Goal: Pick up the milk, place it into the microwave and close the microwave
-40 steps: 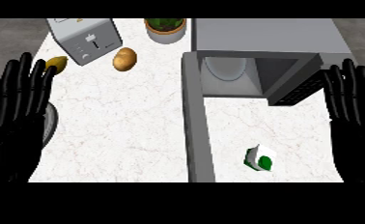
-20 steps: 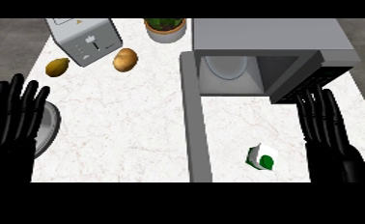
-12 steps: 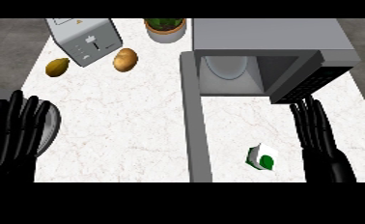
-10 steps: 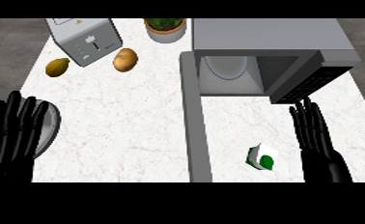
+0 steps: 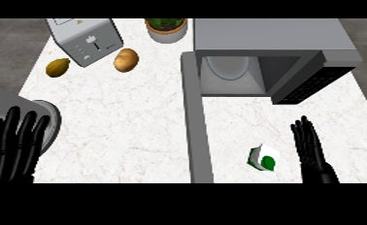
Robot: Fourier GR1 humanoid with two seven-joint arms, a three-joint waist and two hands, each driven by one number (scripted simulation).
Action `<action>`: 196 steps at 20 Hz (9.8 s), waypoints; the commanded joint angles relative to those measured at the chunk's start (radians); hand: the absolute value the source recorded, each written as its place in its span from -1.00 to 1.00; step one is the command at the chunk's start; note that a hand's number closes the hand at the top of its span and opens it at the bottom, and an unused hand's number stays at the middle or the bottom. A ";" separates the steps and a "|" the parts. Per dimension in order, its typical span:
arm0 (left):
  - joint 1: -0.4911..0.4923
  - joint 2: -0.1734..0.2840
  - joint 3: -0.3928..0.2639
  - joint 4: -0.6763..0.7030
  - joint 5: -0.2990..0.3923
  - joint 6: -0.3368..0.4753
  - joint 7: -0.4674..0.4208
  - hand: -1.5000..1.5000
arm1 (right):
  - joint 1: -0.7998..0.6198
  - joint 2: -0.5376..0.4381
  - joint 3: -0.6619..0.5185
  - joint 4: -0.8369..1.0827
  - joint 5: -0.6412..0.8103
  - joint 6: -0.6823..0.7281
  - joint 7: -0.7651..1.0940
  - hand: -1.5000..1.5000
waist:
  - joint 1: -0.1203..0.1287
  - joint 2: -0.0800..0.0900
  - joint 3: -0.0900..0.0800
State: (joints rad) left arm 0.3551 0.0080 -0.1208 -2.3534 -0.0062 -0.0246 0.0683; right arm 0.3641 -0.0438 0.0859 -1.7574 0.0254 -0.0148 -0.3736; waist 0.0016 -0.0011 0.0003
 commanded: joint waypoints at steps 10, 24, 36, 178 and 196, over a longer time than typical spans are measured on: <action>0.073 0.016 0.003 -0.036 0.030 -0.022 -0.028 -1.00 | -0.124 -0.014 -0.125 0.475 -0.028 0.048 -0.312 -1.00 | 0.004 0.001 0.000; 0.091 -0.008 -0.108 -0.061 -0.082 0.035 -0.022 -1.00 | -0.370 0.017 -0.198 1.009 -0.011 0.032 -0.589 -1.00 | 0.007 0.001 0.000; 0.061 0.000 -0.039 -0.054 0.002 0.005 0.002 -1.00 | -0.430 -0.056 -0.182 1.152 0.039 0.129 -0.808 1.00 | 0.007 0.004 0.001; 0.160 0.083 -0.110 0.028 0.054 -0.240 -0.032 -1.00 | -0.763 -0.028 -0.321 1.300 0.046 0.114 -0.502 -1.00 | -0.024 -0.006 -0.002; -0.197 0.052 -0.216 0.348 -0.066 -0.291 0.018 1.00 | -0.213 -0.145 -0.270 0.745 -0.095 0.397 -0.500 -1.00 | -0.013 0.001 -0.001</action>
State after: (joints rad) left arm 0.2285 0.0452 -0.3327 -2.0616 -0.0993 -0.2656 0.0588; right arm 0.0922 -0.1238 -0.1645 -0.9808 -0.0340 0.2835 -0.8468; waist -0.0141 -0.0021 -0.0009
